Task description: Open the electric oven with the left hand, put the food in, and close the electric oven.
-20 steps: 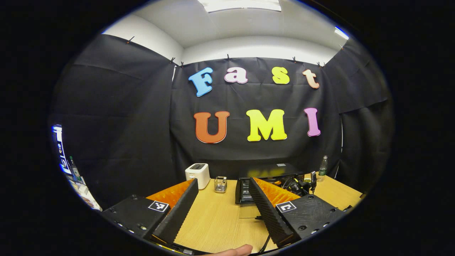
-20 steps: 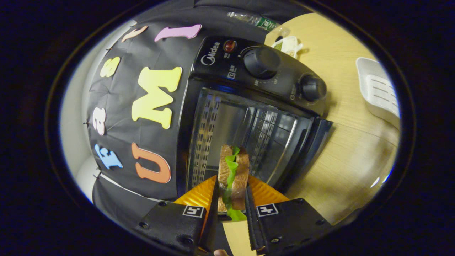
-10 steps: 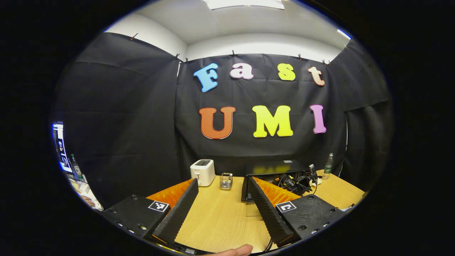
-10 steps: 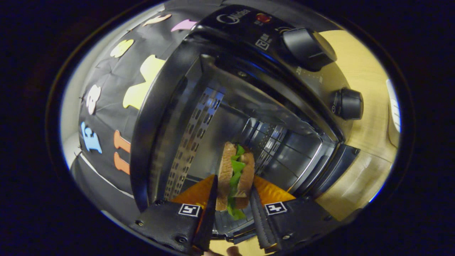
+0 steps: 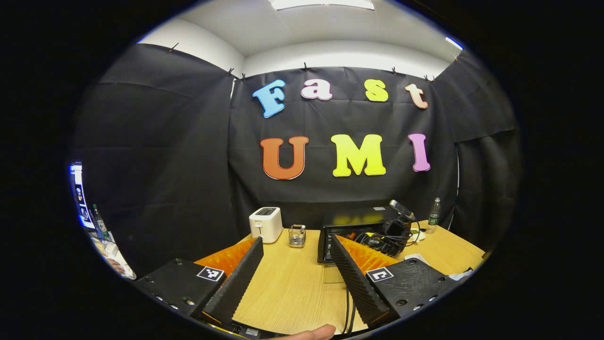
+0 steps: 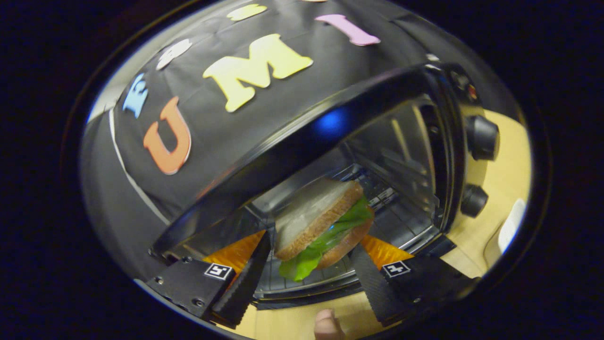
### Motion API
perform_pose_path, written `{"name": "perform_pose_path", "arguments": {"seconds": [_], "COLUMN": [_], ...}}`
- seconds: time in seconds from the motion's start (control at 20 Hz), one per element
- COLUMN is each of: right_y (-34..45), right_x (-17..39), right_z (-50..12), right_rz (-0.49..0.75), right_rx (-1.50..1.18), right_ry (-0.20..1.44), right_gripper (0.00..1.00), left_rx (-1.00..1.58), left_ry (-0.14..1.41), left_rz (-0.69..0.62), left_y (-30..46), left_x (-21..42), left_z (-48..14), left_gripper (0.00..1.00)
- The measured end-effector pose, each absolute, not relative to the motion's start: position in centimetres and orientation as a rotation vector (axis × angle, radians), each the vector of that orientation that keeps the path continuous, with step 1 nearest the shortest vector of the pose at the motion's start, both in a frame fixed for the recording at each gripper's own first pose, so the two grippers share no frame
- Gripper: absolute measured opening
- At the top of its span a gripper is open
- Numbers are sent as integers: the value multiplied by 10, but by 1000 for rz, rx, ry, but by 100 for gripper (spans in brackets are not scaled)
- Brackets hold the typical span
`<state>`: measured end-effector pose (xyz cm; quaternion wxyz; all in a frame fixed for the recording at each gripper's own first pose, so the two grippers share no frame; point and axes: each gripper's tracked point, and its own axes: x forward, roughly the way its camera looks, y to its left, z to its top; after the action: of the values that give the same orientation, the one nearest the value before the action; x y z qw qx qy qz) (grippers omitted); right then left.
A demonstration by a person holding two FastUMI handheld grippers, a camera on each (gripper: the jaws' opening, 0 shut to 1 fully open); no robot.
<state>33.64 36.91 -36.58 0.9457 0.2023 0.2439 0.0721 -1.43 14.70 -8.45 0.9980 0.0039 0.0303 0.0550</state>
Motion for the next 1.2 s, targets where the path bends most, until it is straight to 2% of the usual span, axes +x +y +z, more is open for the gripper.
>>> {"name": "perform_pose_path", "arguments": {"seconds": [0.05,0.3,0.35,0.4,0.5,0.55,0.6,0.7,0.9,0.95,1.0,1.05,1.2], "right_y": [365,362,362,361,360,359,358,362,358,356,353,351,345], "right_x": [334,326,321,315,302,295,290,282,291,285,280,276,267], "right_z": [-368,-361,-361,-360,-356,-358,-359,-353,-370,-379,-384,-388,-397], "right_rz": [147,150,159,160,178,194,206,256,282,284,288,294,299], "right_rx": [332,124,111,94,67,47,26,29,-129,-192,-242,-273,-287], "right_ry": [499,474,478,489,503,524,544,550,623,673,714,742,782], "right_gripper": [93,94,100,94,94,100,94,94,94,100,95,100,100], "left_rx": [5,6,6,3,-7,-13,-19,-26,-37,-37,-34,-29,-23], "left_ry": [63,78,80,81,82,87,90,101,124,127,130,131,132], "left_rz": [109,116,118,121,124,124,125,126,129,125,124,127,127], "left_y": [147,148,148,149,149,149,149,148,144,142,141,141,140], "left_x": [-15,-19,-21,-21,-22,-22,-23,-24,-26,-26,-27,-29,-29], "left_z": [-85,-92,-92,-93,-95,-96,-98,-103,-113,-114,-115,-116,-117], "left_gripper": [94,94,94,94,94,94,94,94,94,93,94,94,94]}}
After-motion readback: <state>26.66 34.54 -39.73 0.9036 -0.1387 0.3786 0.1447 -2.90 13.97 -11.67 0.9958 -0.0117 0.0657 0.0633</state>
